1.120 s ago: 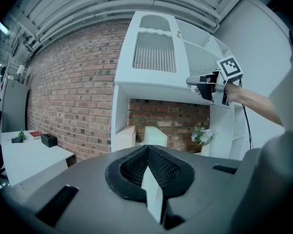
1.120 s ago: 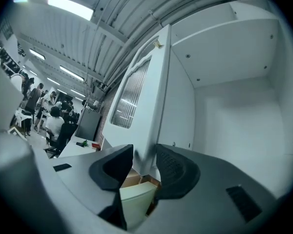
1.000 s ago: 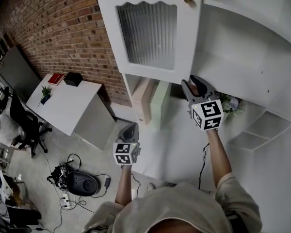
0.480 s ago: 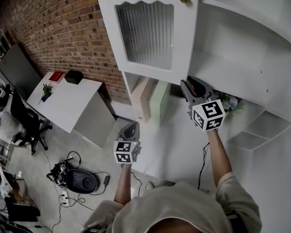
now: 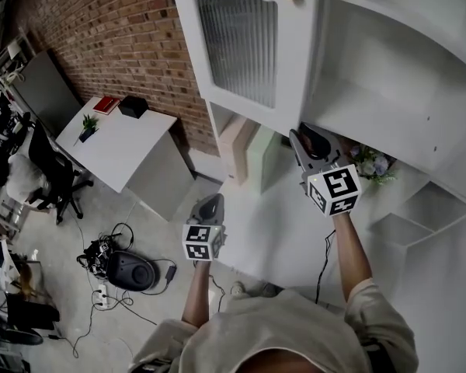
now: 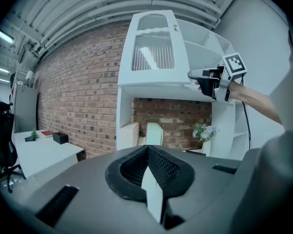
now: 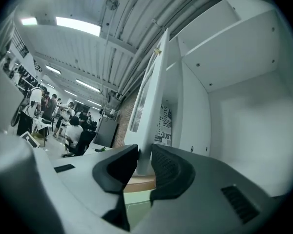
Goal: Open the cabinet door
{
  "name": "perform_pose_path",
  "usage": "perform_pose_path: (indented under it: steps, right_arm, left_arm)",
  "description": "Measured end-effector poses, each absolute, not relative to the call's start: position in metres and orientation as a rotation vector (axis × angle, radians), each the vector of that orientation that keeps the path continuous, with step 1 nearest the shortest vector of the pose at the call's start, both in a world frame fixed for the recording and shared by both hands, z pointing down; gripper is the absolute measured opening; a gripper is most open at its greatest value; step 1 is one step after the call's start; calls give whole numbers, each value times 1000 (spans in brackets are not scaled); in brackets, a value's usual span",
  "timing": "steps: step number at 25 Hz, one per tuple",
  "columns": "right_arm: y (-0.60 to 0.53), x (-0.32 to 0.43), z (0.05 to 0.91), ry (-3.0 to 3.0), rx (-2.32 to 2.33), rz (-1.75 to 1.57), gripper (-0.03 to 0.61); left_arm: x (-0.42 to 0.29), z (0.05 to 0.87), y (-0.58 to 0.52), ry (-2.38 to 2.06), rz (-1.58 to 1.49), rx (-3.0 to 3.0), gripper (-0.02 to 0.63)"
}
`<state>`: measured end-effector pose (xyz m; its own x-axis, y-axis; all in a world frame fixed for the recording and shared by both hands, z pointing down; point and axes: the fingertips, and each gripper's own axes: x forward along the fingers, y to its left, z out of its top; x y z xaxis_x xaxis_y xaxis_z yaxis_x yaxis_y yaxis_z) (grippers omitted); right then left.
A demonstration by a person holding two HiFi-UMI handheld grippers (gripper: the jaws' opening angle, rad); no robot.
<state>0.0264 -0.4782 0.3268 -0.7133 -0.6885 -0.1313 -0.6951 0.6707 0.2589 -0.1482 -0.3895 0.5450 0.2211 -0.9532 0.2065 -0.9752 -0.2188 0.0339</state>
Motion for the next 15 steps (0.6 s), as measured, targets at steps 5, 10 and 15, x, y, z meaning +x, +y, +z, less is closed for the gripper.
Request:
perform_pose_path:
  steps: [5,10,15]
  right_arm:
    - [-456,17,328,2857,-1127,470,100]
    - [-444,6,327,2867,-1111,483,100]
    - [-423,-5,325,2860,-1133,494,100]
  left_arm:
    - [-153,546,-371,-1897,202,2298,26]
    - [-164,539,-363,-1923,191,2293,26]
    - [-182,534,-343,-1944,167,2290,26]
